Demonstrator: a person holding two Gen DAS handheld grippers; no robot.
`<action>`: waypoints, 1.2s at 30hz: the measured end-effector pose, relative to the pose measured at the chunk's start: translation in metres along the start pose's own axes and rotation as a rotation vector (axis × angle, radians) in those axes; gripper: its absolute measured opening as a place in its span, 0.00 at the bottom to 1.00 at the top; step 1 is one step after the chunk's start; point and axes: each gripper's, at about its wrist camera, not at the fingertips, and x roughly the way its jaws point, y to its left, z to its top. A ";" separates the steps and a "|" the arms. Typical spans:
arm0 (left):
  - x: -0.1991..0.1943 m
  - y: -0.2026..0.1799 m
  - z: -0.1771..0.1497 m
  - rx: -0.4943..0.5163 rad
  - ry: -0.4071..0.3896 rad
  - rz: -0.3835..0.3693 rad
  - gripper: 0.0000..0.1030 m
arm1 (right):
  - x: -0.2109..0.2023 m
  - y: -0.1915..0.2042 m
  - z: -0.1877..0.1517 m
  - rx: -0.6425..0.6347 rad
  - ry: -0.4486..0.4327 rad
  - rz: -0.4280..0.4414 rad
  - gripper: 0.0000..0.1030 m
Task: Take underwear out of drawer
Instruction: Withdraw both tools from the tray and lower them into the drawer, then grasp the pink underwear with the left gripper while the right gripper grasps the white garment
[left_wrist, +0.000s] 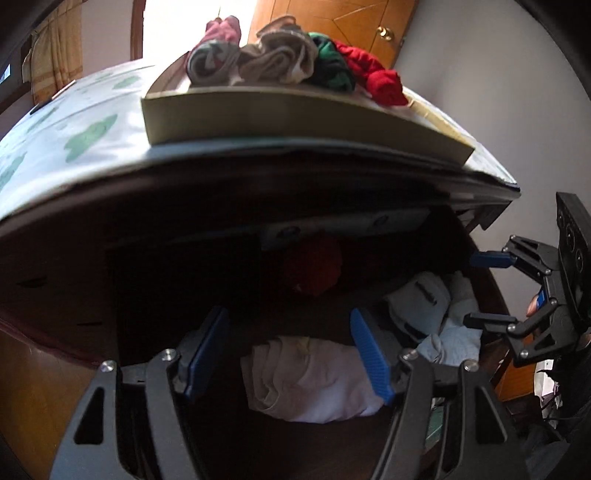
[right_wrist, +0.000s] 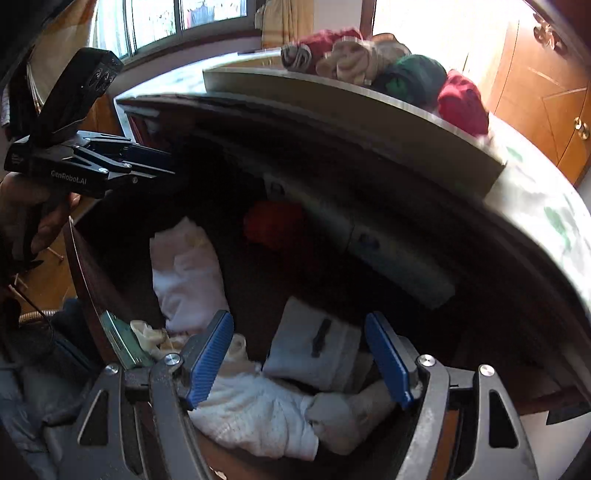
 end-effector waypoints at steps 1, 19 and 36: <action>0.005 0.000 -0.003 0.000 0.018 0.011 0.67 | 0.004 0.000 -0.004 0.006 0.018 0.010 0.73; 0.024 -0.009 -0.010 0.102 0.125 0.089 0.67 | 0.033 0.005 -0.013 -0.060 0.246 0.086 0.71; 0.031 -0.023 -0.010 0.159 0.166 0.066 0.67 | 0.068 0.019 -0.002 -0.120 0.440 0.262 0.54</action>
